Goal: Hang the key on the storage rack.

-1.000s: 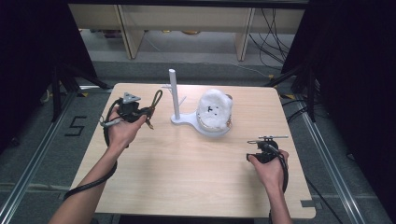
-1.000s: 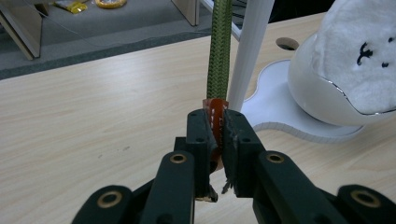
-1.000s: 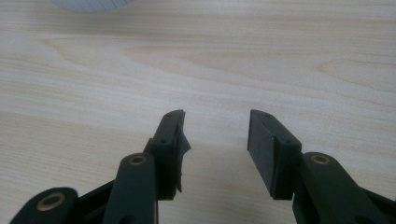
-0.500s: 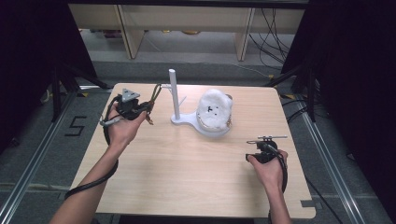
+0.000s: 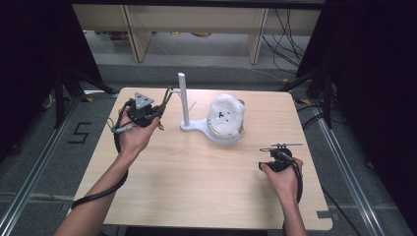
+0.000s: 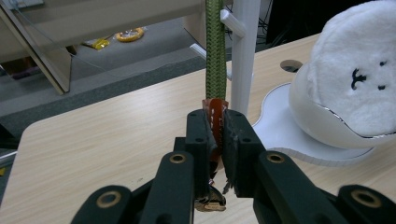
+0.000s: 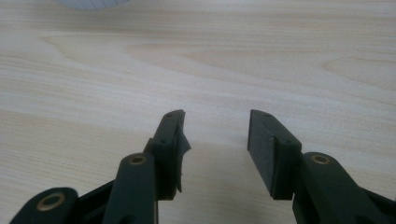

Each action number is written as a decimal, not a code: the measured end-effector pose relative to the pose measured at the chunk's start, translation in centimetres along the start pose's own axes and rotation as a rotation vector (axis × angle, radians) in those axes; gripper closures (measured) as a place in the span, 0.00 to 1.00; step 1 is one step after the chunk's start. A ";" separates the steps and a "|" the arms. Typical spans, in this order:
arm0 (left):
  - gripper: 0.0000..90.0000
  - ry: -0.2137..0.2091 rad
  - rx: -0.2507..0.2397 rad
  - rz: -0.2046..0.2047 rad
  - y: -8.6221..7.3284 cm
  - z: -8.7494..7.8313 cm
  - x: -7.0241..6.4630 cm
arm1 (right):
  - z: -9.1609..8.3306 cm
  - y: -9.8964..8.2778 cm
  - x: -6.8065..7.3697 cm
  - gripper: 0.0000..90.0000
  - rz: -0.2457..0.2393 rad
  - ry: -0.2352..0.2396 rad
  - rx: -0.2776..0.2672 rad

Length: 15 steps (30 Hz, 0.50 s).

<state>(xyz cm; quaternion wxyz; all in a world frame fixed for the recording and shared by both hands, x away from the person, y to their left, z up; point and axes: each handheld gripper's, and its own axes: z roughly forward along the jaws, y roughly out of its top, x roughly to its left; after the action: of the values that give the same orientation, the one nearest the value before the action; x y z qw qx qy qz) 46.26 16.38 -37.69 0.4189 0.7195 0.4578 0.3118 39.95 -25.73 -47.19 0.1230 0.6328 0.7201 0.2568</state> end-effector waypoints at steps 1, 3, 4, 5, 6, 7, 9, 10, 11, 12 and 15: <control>0.89 0.006 -0.003 0.008 0.0 0.0 -0.1 | 0.0 0.0 0.0 0.63 -0.001 -0.001 0.000; 0.89 0.015 -0.008 0.026 0.0 0.0 -0.4 | 0.1 0.0 0.0 0.63 -0.001 -0.002 0.001; 0.89 0.019 -0.011 0.035 0.1 0.0 -0.5 | 0.1 0.0 0.0 0.63 -0.004 -0.007 0.002; 0.89 0.021 -0.014 0.041 0.1 0.0 -0.6 | 0.1 0.0 0.0 0.63 -0.003 -0.013 0.001; 0.89 0.023 -0.022 0.043 0.1 0.0 -0.7 | 0.1 0.0 0.0 0.63 -0.005 -0.013 0.001; 0.89 0.031 -0.017 0.058 0.2 -0.1 -0.8 | 0.1 0.0 0.0 0.63 -0.004 -0.013 -0.001; 0.89 0.032 -0.022 0.070 0.2 0.0 -1.0 | 0.1 0.0 0.0 0.63 -0.002 -0.012 0.001; 0.89 0.037 -0.029 0.073 0.2 0.0 -1.0 | 0.1 0.0 0.0 0.63 -0.003 -0.007 0.001; 0.89 0.037 -0.028 0.078 0.2 0.0 -1.1 | 0.1 0.0 0.0 0.63 -0.004 -0.001 -0.002; 0.89 0.026 -0.025 0.070 0.2 0.1 -1.2 | 0.0 0.0 0.1 0.63 0.010 0.005 0.002; 0.89 0.036 -0.029 0.084 0.2 0.1 -1.2 | 0.0 0.0 0.0 0.63 0.008 0.003 0.002</control>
<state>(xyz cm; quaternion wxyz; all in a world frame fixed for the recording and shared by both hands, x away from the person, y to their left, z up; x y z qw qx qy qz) 45.93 15.15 -37.62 0.4074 0.7263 0.4301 0.3486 39.94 -25.71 -47.16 0.1202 0.6355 0.7180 0.2574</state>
